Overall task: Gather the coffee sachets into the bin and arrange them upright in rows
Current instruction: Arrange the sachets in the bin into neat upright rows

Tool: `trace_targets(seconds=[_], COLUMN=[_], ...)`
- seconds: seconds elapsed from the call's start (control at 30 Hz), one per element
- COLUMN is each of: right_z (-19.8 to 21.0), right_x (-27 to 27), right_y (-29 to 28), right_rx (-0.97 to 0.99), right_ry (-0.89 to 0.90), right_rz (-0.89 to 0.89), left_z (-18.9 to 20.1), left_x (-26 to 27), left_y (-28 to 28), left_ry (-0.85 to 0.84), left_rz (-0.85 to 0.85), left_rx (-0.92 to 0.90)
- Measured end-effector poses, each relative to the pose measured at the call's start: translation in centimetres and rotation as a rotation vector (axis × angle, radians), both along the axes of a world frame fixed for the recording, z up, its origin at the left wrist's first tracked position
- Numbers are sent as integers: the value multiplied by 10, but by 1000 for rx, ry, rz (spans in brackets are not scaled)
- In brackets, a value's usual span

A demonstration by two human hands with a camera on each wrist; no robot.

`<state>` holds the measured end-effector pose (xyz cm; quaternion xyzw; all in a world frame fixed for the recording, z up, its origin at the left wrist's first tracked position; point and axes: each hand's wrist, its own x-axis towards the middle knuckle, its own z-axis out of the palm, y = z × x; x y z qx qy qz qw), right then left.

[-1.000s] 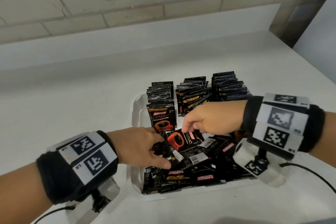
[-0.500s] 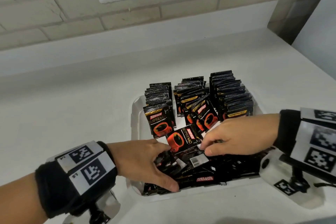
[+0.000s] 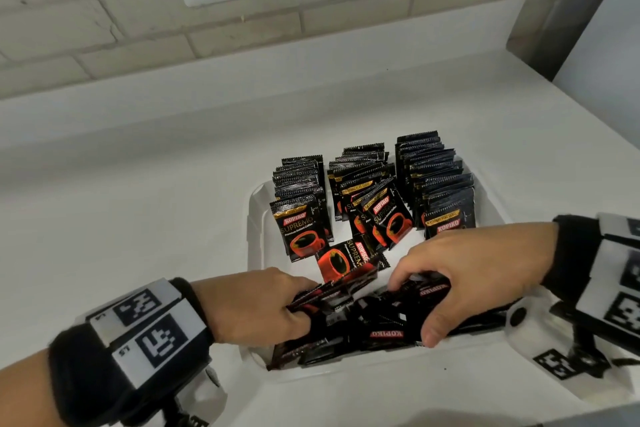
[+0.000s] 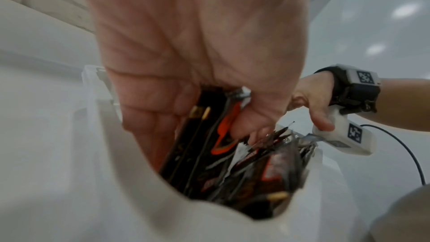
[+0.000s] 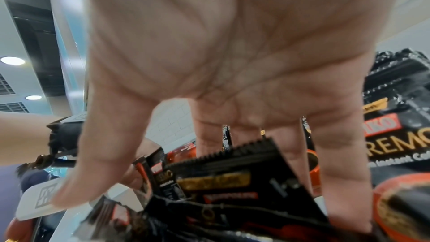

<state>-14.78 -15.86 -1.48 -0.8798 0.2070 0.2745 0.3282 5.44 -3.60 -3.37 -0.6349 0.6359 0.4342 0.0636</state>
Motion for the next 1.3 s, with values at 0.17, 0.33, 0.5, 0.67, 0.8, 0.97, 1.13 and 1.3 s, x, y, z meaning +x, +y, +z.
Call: trace_targets(seconds=[0.17,0.33,0.5,0.67,0.8,0.97,1.13,1.3], right_z=[4,16,28,29,27,30,19,8], right_x=[-4,-9,-12,-14,-3,-8,-28,-60], right_y=[0,-5,-9,2,16,15,12,6], right_rx=[-42,-73,-50,173,376,526,622,612], right_ry=[-27,-133,-300,-554,-729,-1027,-1069,-1217], right_rz=[-13,-72,-157,-362,-407,-747,-882,-975], left_z=[10,27,36,55,66,63,57,36], left_x=[3,9,19,24,-4,-34,-43,-33], left_y=[6,14,19,21,2,-25,-38,-41], left_ry=[-55,-55,117,475,664,770,697,229], left_rz=[-119,-130,-35,319,353,451,427,285], left_rx=[-100,-193,-244,-293,-384,-481,-477,-458])
